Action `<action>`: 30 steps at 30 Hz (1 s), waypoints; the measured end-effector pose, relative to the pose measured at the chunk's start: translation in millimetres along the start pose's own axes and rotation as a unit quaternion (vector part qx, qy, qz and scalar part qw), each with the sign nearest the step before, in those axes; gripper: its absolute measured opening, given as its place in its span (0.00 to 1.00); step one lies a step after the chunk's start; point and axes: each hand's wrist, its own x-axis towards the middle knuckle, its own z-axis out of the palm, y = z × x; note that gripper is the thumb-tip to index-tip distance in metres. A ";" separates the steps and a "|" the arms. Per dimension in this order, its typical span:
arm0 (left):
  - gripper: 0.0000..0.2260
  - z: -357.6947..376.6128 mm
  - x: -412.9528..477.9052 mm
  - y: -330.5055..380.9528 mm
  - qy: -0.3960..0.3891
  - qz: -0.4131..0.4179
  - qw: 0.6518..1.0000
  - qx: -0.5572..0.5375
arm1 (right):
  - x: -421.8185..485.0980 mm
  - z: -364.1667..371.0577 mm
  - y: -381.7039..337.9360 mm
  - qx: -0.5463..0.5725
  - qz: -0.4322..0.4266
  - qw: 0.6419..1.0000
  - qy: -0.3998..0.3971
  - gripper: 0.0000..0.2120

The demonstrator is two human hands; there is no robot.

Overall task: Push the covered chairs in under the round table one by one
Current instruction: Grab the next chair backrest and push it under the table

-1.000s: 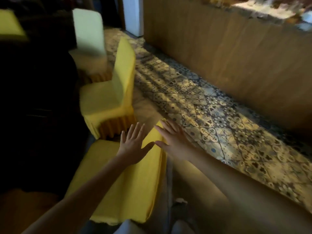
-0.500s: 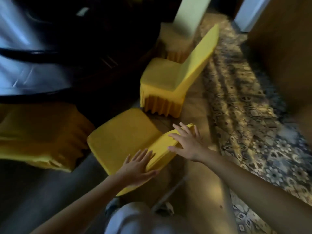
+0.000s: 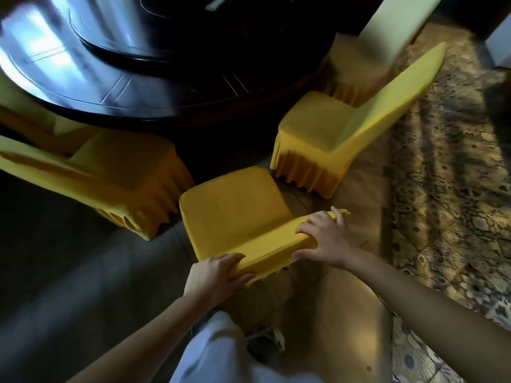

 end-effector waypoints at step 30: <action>0.35 -53.3 190.5 -83.8 0.122 0.011 0.988 0.092 | 179.7 -50.3 39.3 0.025 0.008 0.999 0.037 0.30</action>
